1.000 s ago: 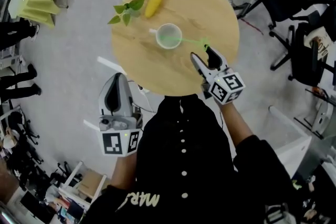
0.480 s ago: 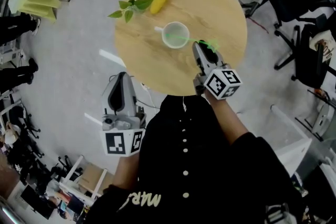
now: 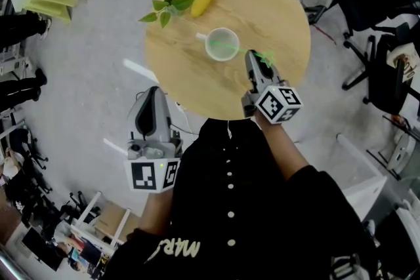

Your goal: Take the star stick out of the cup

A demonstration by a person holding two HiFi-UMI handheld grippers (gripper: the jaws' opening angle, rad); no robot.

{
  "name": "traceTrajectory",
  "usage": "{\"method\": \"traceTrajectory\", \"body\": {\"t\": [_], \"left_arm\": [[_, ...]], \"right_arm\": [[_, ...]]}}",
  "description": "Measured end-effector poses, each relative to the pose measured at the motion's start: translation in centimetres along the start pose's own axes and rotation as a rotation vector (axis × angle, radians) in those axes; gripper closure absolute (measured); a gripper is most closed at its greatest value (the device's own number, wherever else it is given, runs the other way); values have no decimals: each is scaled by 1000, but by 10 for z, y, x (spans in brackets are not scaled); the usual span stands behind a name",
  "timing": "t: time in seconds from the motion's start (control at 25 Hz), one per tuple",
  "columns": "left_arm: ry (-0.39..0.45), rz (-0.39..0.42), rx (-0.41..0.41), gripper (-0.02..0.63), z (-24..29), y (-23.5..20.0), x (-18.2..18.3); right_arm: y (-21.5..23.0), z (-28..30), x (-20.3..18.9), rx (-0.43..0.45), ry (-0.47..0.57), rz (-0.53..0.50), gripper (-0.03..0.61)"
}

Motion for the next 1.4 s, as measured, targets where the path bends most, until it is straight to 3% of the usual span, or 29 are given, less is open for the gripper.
{"method": "traceTrajectory", "body": {"t": [0.28, 0.52, 0.72, 1.04, 1.4], "left_arm": [[26, 1, 4, 617, -4, 4, 11], [64, 2, -8, 617, -14, 15, 27], [108, 9, -20, 617, -22, 22, 46], [160, 19, -30, 617, -35, 32, 73], [236, 38, -45, 617, -56, 47, 105]], "right_arm": [[-11, -11, 19, 32, -20, -131, 561], [-40, -34, 53, 108, -41, -365, 560], [-66, -61, 93, 165, 11, -511, 560], [-91, -107, 164, 163, 123, -553, 560], [-112, -154, 222, 140, 219, -687, 560]]}}
Point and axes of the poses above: the fingertips, and each gripper's own axes: z forward along the fingers, y to its right, x out of its top, the point moved 1 cm from there along -z, backward along the fingers, and after that the axes turned 14 degrees about -z, right-handed, at the moved point
